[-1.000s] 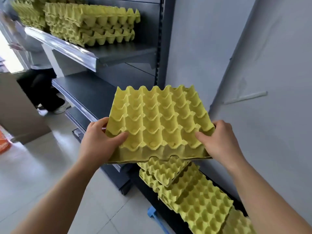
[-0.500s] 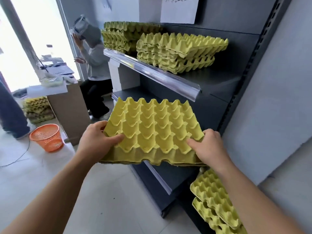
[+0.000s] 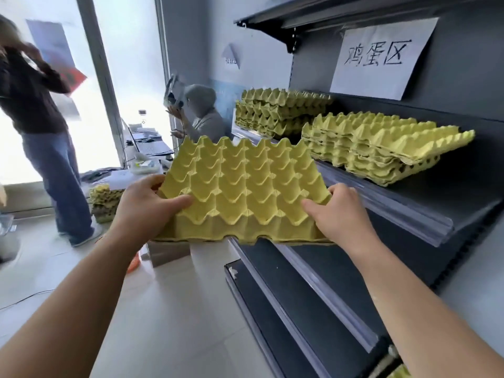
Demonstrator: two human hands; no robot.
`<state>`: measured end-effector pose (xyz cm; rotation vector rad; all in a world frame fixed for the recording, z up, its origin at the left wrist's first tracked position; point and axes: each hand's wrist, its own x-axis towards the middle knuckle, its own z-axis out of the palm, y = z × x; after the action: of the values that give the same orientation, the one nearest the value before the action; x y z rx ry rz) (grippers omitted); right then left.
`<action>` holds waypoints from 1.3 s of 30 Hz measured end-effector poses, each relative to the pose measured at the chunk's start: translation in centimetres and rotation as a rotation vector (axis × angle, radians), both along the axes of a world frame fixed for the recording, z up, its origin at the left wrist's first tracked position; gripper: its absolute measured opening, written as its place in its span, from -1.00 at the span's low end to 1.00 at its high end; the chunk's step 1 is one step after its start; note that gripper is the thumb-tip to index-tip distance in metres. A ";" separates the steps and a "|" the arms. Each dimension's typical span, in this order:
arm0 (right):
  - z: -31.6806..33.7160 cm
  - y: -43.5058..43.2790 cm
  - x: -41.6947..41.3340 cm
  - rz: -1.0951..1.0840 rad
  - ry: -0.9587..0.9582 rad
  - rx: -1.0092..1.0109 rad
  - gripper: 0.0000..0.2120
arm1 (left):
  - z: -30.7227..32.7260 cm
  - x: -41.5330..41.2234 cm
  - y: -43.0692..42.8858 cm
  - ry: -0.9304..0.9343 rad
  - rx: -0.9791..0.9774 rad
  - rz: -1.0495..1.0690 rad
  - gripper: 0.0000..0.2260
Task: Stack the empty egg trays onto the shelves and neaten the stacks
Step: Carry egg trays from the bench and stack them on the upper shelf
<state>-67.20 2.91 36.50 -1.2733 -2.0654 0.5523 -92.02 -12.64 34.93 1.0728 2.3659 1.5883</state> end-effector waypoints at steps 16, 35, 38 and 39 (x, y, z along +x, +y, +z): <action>11.6 13.1 3.0 -0.301 0.084 0.325 -0.48 | 9.5 -2.3 24.6 -0.012 0.268 -0.267 -0.40; 12.1 21.2 3.2 -0.788 0.005 0.201 -0.40 | 11.6 -0.8 43.8 -0.058 0.162 -0.916 0.00; 11.4 22.0 3.0 -0.856 -0.007 0.174 -0.41 | 11.0 -0.6 46.0 -0.061 0.158 -0.973 0.02; 11.2 22.2 2.9 -0.879 0.000 0.174 -0.42 | 10.8 -0.5 46.5 -0.072 0.162 -0.985 -0.02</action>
<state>-64.29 25.09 47.67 -1.8650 -1.3050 -0.0330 -92.50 33.90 45.70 1.7655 1.2624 1.3536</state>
